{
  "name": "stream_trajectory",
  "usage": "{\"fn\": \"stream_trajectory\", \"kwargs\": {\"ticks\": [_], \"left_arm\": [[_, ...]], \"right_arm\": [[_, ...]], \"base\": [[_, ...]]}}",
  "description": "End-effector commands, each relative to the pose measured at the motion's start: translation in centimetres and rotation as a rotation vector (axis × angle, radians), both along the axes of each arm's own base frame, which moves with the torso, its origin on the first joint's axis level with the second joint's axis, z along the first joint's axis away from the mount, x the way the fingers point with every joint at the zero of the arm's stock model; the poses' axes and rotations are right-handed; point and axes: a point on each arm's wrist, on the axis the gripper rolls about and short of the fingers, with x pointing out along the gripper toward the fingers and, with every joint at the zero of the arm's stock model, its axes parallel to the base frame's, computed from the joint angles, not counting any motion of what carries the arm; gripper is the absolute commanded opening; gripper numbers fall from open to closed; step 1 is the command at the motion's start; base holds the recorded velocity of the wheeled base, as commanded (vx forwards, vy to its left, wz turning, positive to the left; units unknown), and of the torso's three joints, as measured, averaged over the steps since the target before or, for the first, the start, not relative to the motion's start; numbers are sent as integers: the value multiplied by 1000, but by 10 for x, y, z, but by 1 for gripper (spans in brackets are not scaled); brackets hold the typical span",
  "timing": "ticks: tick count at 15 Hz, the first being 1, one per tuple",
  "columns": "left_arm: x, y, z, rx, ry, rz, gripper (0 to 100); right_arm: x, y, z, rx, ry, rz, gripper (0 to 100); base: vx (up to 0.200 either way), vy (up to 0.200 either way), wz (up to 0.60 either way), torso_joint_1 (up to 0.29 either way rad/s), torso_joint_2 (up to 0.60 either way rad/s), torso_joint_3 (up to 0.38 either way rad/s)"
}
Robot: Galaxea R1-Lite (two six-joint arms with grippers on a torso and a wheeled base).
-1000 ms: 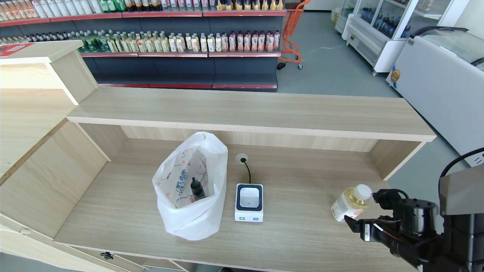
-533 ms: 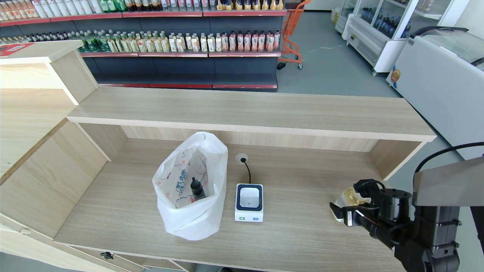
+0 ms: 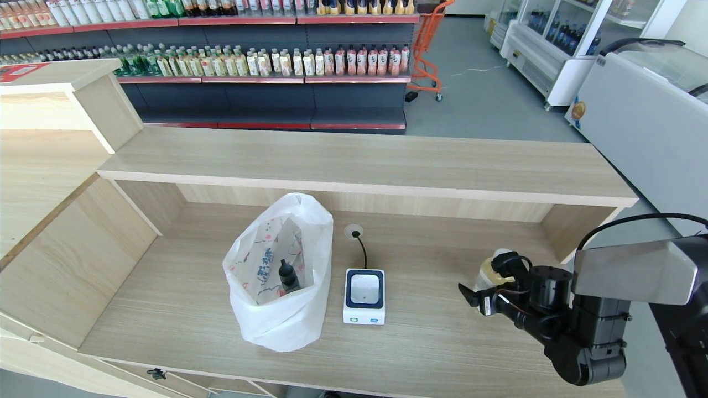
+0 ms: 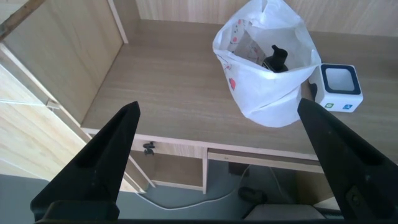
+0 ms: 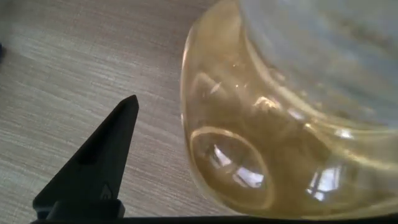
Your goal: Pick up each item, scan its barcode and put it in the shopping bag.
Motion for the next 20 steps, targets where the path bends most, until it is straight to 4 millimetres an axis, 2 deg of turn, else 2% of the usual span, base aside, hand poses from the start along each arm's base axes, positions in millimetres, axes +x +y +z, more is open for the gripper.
{"fn": "stream_trajectory", "kwargs": {"ticks": [1, 3, 8, 10, 12, 13, 14, 16, 18, 19, 20], "left_arm": [[0, 0, 0, 0, 0, 0, 100], [0, 0, 0, 0, 0, 0, 100], [0, 0, 0, 0, 0, 0, 100], [0, 0, 0, 0, 0, 0, 100], [0, 0, 0, 0, 0, 0, 100], [0, 0, 0, 0, 0, 0, 100], [0, 0, 0, 0, 0, 0, 100], [0, 0, 0, 0, 0, 0, 100], [0, 0, 0, 0, 0, 2, 100], [0, 0, 0, 0, 0, 0, 100], [0, 0, 0, 0, 1, 0, 100]], "right_arm": [[8, 4, -1, 5, -24, 20, 0], [13, 5, 4, -1, -58, 26, 0], [12, 11, 9, -27, -76, 51, 0], [7, 12, 22, 25, -83, 72, 0], [-4, 11, 45, 103, -94, 96, 0], [-14, 13, 68, 194, -109, 130, 0], [-34, 17, 104, 325, -124, 234, 0], [-59, 28, 145, 467, -90, 392, 0], [-71, 52, 164, 531, -48, 467, 0], [-86, 76, 180, 621, 7, 550, 0], [-92, 87, 184, 654, 26, 589, 0]], "base": [[0, 0, 0, 0, 0, 0], [0, 0, 0, 0, 0, 0], [0, 0, 0, 0, 0, 0], [0, 0, 0, 0, 0, 0], [0, 0, 0, 0, 0, 0], [0, 0, 0, 0, 0, 0], [0, 0, 0, 0, 0, 0], [0, 0, 0, 0, 0, 0], [0, 0, 0, 0, 0, 0], [0, 0, 0, 0, 0, 0], [0, 0, 0, 0, 0, 0]]}}
